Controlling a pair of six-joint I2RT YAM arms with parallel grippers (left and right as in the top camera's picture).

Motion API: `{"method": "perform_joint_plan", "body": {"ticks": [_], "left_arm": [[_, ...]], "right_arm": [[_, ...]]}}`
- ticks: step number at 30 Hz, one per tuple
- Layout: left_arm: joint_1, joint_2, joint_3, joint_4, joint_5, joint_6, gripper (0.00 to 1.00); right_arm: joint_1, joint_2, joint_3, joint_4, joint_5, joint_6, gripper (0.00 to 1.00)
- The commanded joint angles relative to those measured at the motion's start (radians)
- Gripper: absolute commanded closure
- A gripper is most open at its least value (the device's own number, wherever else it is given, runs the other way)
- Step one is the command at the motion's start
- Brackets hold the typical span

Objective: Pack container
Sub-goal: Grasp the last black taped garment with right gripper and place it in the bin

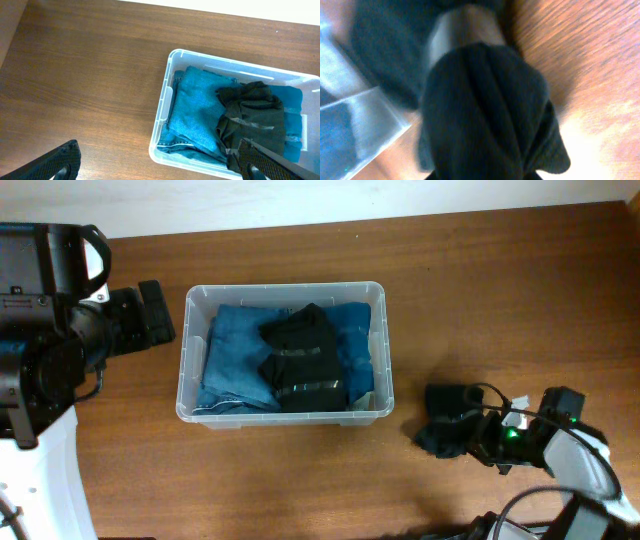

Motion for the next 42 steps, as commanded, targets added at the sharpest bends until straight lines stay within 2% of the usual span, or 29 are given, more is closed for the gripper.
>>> {"method": "perform_joint_plan", "body": {"ticks": [1, 2, 4, 8, 11, 16, 18, 23, 29, 34, 36, 37, 38, 42], "left_arm": [[0.003, -0.013, -0.002, 0.0, -0.011, -0.006, 0.0], [0.003, -0.013, -0.002, 0.0, -0.011, -0.006, 0.0], [0.003, -0.013, -0.002, 0.0, -0.011, -0.006, 0.0], [0.003, -0.013, -0.002, 0.0, -0.011, -0.006, 0.0], [0.003, -0.013, -0.002, 0.0, -0.011, -0.006, 0.0], [0.003, -0.013, -0.002, 0.0, -0.011, -0.006, 0.0], [0.003, -0.013, -0.002, 0.0, -0.011, -0.006, 0.0], [0.003, -0.013, -0.002, 0.0, -0.011, -0.006, 0.0], [0.002, -0.013, -0.002, 0.0, -0.011, -0.006, 0.0], [0.002, -0.012, -0.002, 0.0, -0.011, -0.006, 0.0], [0.002, -0.013, -0.002, 0.0, -0.011, -0.006, 0.0], [0.002, -0.013, -0.002, 0.0, -0.011, -0.006, 0.0], [0.002, -0.012, -0.002, 0.0, -0.011, -0.006, 0.0], [0.002, -0.012, -0.002, 0.0, -0.011, -0.006, 0.0]], "right_arm": [[0.019, -0.145, 0.185, -0.129, -0.25, -0.122, 0.82], [0.044, -0.196, 0.278, -0.19, -0.354, -0.158, 0.83], [0.092, -0.243, 0.384, -0.219, -0.425, -0.159, 0.86], [0.249, -0.294, 0.579, -0.183, -0.45, -0.089, 0.88], [0.409, -0.294, 0.673, -0.066, -0.386, 0.047, 0.88], [0.716, -0.26, 0.689, 0.2, -0.145, 0.286, 0.89], [0.904, -0.185, 0.689, 0.295, 0.01, 0.387, 0.89], [1.146, 0.033, 0.689, 0.47, 0.163, 0.58, 0.89], [1.273, 0.34, 0.689, 0.822, 0.177, 0.787, 0.89], [1.264, 0.52, 0.689, 0.924, 0.187, 0.917, 0.89], [1.262, 0.573, 0.689, 0.901, 0.208, 0.915, 0.83], [1.26, 0.585, 0.689, 0.885, 0.217, 0.91, 0.74], [1.257, 0.598, 0.689, 0.852, 0.224, 0.863, 0.6], [1.232, 0.573, 0.69, 0.764, 0.233, 0.695, 0.45]]}}
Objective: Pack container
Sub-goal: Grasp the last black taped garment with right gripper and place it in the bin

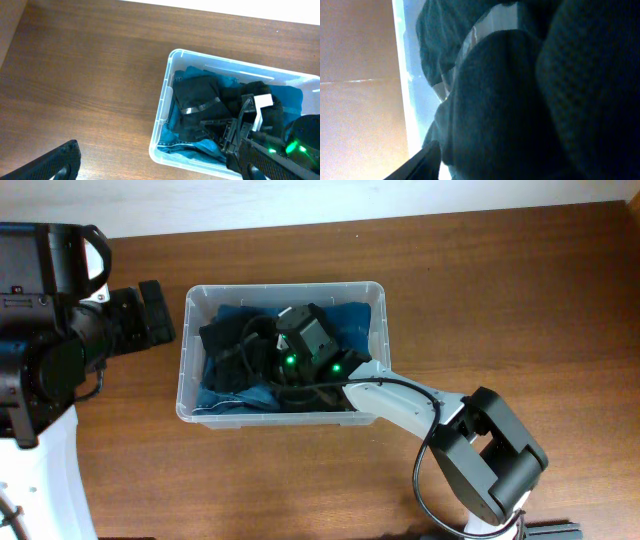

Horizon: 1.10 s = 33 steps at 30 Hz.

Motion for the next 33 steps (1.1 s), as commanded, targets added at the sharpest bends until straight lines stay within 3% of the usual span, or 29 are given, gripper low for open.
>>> {"method": "perform_joint_plan", "body": {"ticks": [1, 5, 12, 15, 17, 20, 23, 29, 33], "left_arm": [[0.002, -0.012, 0.0, 0.0, -0.011, -0.006, 0.0], [0.002, -0.012, 0.0, 0.0, -0.011, -0.006, 0.0], [0.002, -0.012, 0.0, 0.0, -0.011, -0.006, 0.0], [0.002, -0.012, 0.0, 0.0, -0.011, -0.006, 0.0], [0.002, -0.012, 0.0, 0.0, -0.011, -0.006, 0.0], [0.002, -0.012, 0.0, 0.0, -0.011, -0.006, 0.0], [0.002, -0.012, 0.0, 0.0, -0.011, -0.006, 0.0], [0.002, -0.012, 0.0, 0.0, -0.011, -0.006, 0.0], [0.002, -0.012, 0.0, 0.0, -0.011, -0.006, 0.0]], "right_arm": [[-0.036, -0.042, 0.008, -0.05, 0.027, -0.158, 0.43], [-0.082, -0.151, 0.01, -0.123, 0.016, -0.257, 0.37], [-0.177, -0.428, 0.011, -0.307, 0.023, -0.535, 0.37], [-0.198, -0.507, 0.011, -0.385, 0.025, -0.606, 0.38], [-0.19, -0.52, 0.011, -0.44, 0.053, -0.625, 0.46], [-0.164, -0.46, 0.011, -0.461, 0.139, -0.625, 0.71], [-0.146, -0.348, 0.011, -0.439, 0.202, -0.626, 0.81], [-0.152, -0.044, 0.011, -0.364, 0.24, -0.633, 0.87], [-0.166, 0.047, 0.011, -0.366, 0.23, -0.654, 0.88]]}}
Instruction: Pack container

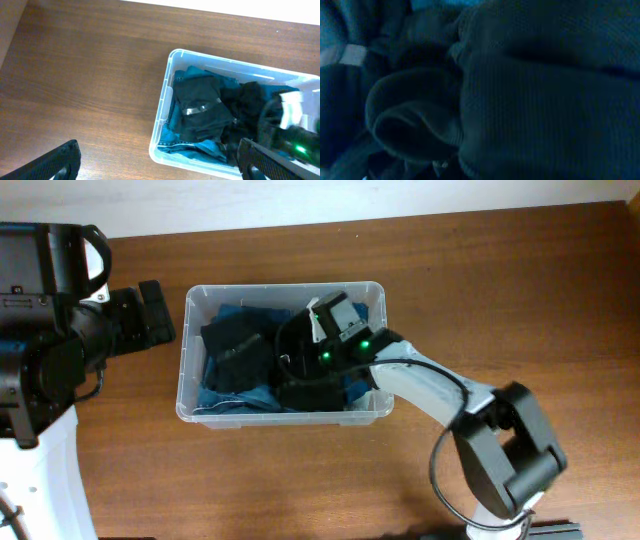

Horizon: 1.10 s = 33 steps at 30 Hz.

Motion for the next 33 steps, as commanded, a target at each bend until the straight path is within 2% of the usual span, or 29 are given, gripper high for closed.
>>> {"method": "perform_joint_plan", "body": {"ticks": [1, 4, 6, 7, 13, 14, 15, 16, 23, 27, 33], "left_arm": [[0.002, -0.012, 0.0, 0.0, -0.011, -0.006, 0.0], [0.002, -0.012, 0.0, 0.0, -0.011, -0.006, 0.0], [0.002, -0.012, 0.0, 0.0, -0.011, -0.006, 0.0], [0.002, -0.012, 0.0, 0.0, -0.011, -0.006, 0.0], [0.002, -0.012, 0.0, 0.0, -0.011, -0.006, 0.0], [0.002, -0.012, 0.0, 0.0, -0.011, -0.006, 0.0], [0.002, -0.012, 0.0, 0.0, -0.011, -0.006, 0.0], [0.002, -0.012, 0.0, 0.0, -0.011, -0.006, 0.0], [0.002, -0.012, 0.0, 0.0, -0.011, -0.006, 0.0], [0.002, -0.012, 0.0, 0.0, -0.011, -0.006, 0.0], [0.002, -0.012, 0.0, 0.0, -0.011, -0.006, 0.0]], "right_arm": [[-0.021, 0.075, -0.008, -0.043, 0.054, -0.028, 0.87], [-0.023, 0.03, -0.005, -0.088, 0.024, -0.061, 0.75], [-0.022, -0.024, 0.004, -0.14, 0.0, -0.093, 0.5], [-0.019, -0.061, 0.013, -0.182, 0.0, -0.109, 0.43], [-0.019, -0.325, 0.045, -0.362, 0.008, -0.262, 0.33], [-0.019, -0.389, 0.045, -0.381, 0.009, -0.293, 0.28], [-0.02, -0.45, 0.045, -0.397, 0.009, -0.322, 0.11], [-0.021, -0.504, 0.045, -0.41, 0.009, -0.344, 0.02], [-0.023, -0.826, 0.045, -0.541, 0.058, -0.38, 0.02], [-0.023, -0.935, 0.045, -0.613, 0.177, -0.443, 0.02], [-0.023, -1.112, 0.045, -0.689, 0.412, -0.442, 0.02]]}}
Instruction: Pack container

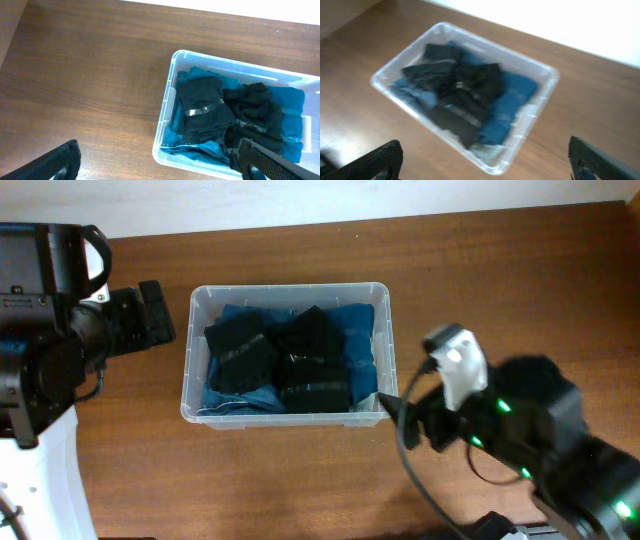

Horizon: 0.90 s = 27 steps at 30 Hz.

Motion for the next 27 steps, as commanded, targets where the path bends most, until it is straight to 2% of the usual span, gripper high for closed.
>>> {"method": "perform_joint_plan", "body": {"ticks": [1, 6, 10, 18, 21, 27], "left_arm": [[0.002, -0.012, 0.0, 0.0, -0.011, -0.006, 0.0], [0.002, -0.012, 0.0, 0.0, -0.011, -0.006, 0.0], [0.002, -0.012, 0.0, 0.0, -0.011, -0.006, 0.0], [0.002, -0.012, 0.0, 0.0, -0.011, -0.006, 0.0], [0.002, -0.012, 0.0, 0.0, -0.011, -0.006, 0.0], [0.002, -0.012, 0.0, 0.0, -0.011, -0.006, 0.0]], "right_arm": [[-0.003, -0.11, 0.0, -0.026, 0.189, -0.022, 0.02], [-0.003, -0.238, -0.01, -0.033, 0.319, -0.023, 0.02], [-0.12, -0.337, -0.119, 0.002, 0.313, -0.013, 0.01], [-0.417, -0.558, -0.57, 0.182, 0.097, -0.011, 0.02], [-0.459, -0.643, -0.726, 0.213, 0.034, -0.011, 0.02], [-0.479, -0.801, -0.979, 0.259, 0.027, -0.011, 0.02]]}}
